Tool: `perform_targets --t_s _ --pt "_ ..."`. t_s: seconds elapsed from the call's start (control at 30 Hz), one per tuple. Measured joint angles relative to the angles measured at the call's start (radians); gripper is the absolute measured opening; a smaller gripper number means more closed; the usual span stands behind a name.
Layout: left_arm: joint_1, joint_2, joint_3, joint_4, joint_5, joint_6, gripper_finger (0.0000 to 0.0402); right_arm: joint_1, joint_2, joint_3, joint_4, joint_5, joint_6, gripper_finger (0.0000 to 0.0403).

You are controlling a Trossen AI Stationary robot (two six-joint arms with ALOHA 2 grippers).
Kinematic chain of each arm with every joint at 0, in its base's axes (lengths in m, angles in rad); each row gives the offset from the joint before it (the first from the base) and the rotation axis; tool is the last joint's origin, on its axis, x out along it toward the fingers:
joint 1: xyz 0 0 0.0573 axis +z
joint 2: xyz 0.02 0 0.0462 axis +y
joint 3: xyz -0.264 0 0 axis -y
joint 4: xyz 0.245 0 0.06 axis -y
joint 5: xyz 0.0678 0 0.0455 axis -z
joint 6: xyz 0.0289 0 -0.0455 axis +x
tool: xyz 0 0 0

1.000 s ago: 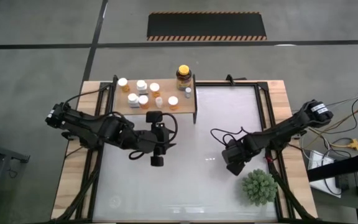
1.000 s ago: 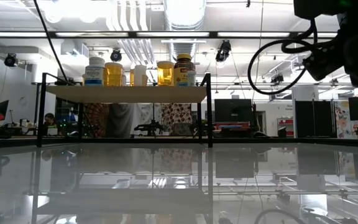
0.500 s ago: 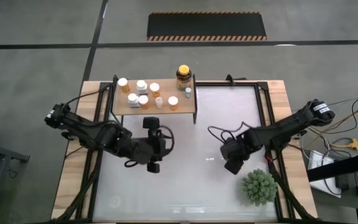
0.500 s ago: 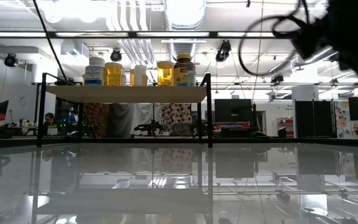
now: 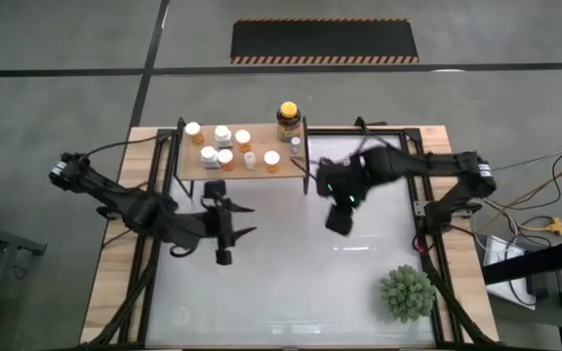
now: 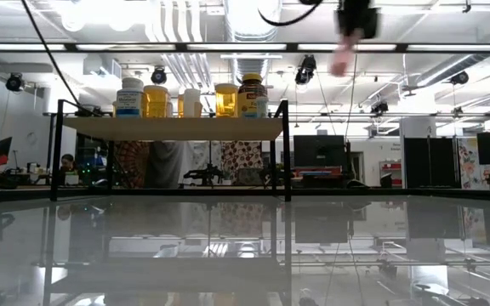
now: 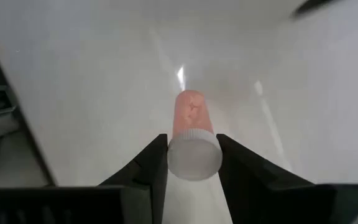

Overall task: Pick and place medicine bottles onto shelf by color
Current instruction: Put the pink pill bottle on the shelf

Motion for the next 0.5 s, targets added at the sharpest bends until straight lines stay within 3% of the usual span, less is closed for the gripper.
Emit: perform_targets --t_s 0.23,0.5 --pt "0.001 -0.123 -0.104 0.104 -0.001 0.001 0.0169 -0.150 0.190 0.328 -0.107 0.102 -0.269 0.0110" --pt "0.001 -0.152 -0.126 0.119 -0.001 0.026 0.0169 -0.264 0.368 0.602 -0.085 0.164 -0.483 0.0110"
